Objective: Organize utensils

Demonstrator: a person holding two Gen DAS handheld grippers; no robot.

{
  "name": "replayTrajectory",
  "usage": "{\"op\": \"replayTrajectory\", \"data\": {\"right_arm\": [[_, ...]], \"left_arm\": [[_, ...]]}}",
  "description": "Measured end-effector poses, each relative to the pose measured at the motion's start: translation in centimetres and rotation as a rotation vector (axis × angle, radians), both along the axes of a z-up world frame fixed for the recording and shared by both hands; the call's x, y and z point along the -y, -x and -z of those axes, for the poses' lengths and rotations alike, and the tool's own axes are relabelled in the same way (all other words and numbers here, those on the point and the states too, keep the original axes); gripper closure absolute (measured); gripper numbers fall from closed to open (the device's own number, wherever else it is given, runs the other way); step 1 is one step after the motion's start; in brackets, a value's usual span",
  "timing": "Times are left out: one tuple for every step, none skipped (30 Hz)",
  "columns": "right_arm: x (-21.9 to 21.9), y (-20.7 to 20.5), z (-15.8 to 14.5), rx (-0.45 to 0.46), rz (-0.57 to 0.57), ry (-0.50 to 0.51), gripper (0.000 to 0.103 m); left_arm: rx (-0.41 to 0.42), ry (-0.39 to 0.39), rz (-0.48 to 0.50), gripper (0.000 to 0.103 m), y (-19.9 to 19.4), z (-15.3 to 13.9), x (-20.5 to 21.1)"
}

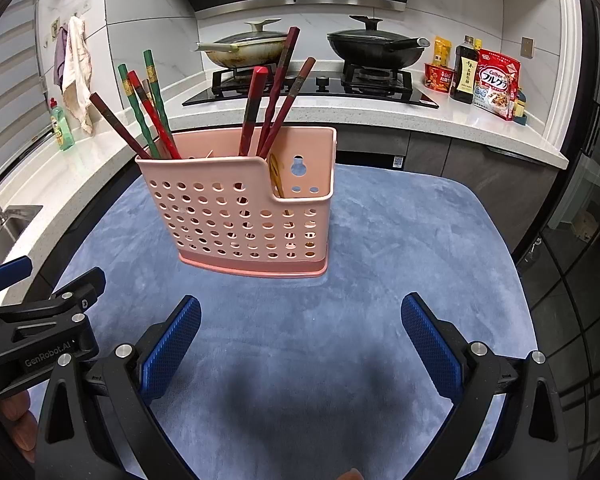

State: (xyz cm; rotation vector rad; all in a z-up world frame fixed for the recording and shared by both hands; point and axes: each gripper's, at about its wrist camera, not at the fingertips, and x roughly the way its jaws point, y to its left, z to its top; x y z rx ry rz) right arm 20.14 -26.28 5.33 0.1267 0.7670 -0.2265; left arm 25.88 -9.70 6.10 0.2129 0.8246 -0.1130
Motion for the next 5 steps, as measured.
{"op": "replayTrajectory", "data": {"right_arm": [[0.02,-0.02,0.00,0.000,0.001,0.001,0.006],[0.01,-0.03,-0.01,0.000,0.003,0.002,0.006],[0.01,-0.05,0.02,0.001,0.003,0.002,0.006],[0.02,-0.06,0.04,0.002,0.004,0.002,0.006],[0.02,-0.08,0.03,0.003,0.006,0.004,0.006]], "left_arm": [[0.002,0.002,-0.006,0.007,-0.01,0.02,-0.03],[0.005,0.006,-0.007,0.007,-0.06,0.04,-0.08],[0.004,0.008,-0.004,0.007,-0.08,0.07,-0.05],[0.005,0.008,-0.001,0.007,-0.10,0.08,-0.01],[0.006,0.006,0.001,0.007,-0.13,0.10,0.01]]}}
